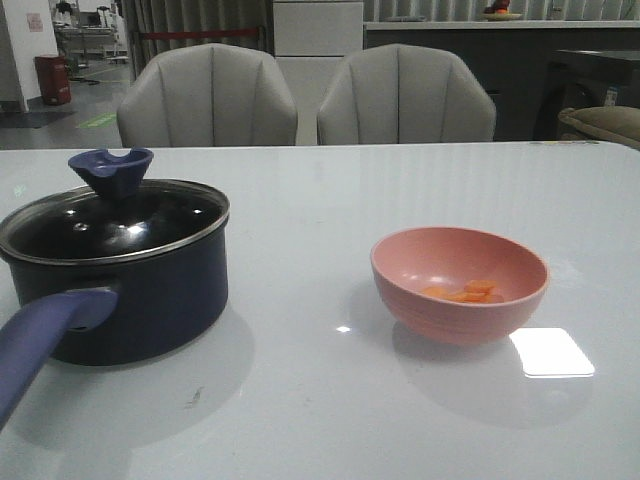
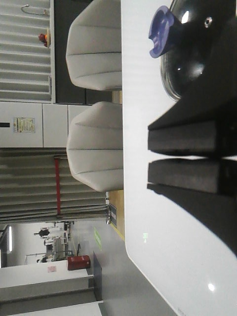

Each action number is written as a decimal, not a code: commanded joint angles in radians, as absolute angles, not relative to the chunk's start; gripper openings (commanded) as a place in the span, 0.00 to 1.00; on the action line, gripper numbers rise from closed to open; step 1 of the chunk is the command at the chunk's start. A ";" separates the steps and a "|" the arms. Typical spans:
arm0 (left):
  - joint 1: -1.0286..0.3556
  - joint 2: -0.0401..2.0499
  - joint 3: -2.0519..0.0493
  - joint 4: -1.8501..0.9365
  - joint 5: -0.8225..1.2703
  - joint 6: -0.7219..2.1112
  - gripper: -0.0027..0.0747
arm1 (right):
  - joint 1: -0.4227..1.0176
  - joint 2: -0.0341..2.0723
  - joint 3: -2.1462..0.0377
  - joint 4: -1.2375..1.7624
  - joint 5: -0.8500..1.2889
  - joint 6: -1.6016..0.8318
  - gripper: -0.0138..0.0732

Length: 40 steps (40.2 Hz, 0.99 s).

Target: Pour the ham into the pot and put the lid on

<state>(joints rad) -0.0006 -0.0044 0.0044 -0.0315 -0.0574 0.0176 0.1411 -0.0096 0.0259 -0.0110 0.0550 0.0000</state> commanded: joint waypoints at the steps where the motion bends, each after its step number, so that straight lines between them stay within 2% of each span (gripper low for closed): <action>1: 0.003 -0.023 0.025 -0.043 -0.230 0.018 0.18 | 0.136 -0.030 0.022 -0.010 -0.026 -0.006 0.33; 6: 0.003 -0.023 0.009 -0.082 -0.341 0.018 0.18 | 0.136 -0.030 0.022 -0.010 -0.026 -0.006 0.33; 9: 0.003 -0.023 -0.039 -0.082 -0.318 0.018 0.18 | 0.136 -0.030 0.022 -0.010 -0.026 -0.006 0.33; 20: 0.003 0.087 -0.326 -0.126 0.123 0.018 0.18 | 0.136 -0.030 0.022 -0.010 -0.026 -0.006 0.33; 26: 0.003 0.187 -0.401 -0.151 0.295 0.018 0.18 | 0.136 -0.030 0.022 -0.010 -0.026 -0.006 0.33; 40: 0.003 0.260 -0.372 -0.165 0.304 0.018 0.18 | 0.136 -0.030 0.022 -0.010 -0.026 -0.006 0.33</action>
<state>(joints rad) -0.0006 0.2357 -0.3462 -0.1518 0.3705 0.0176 0.1411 -0.0096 0.0259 -0.0110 0.0550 0.0000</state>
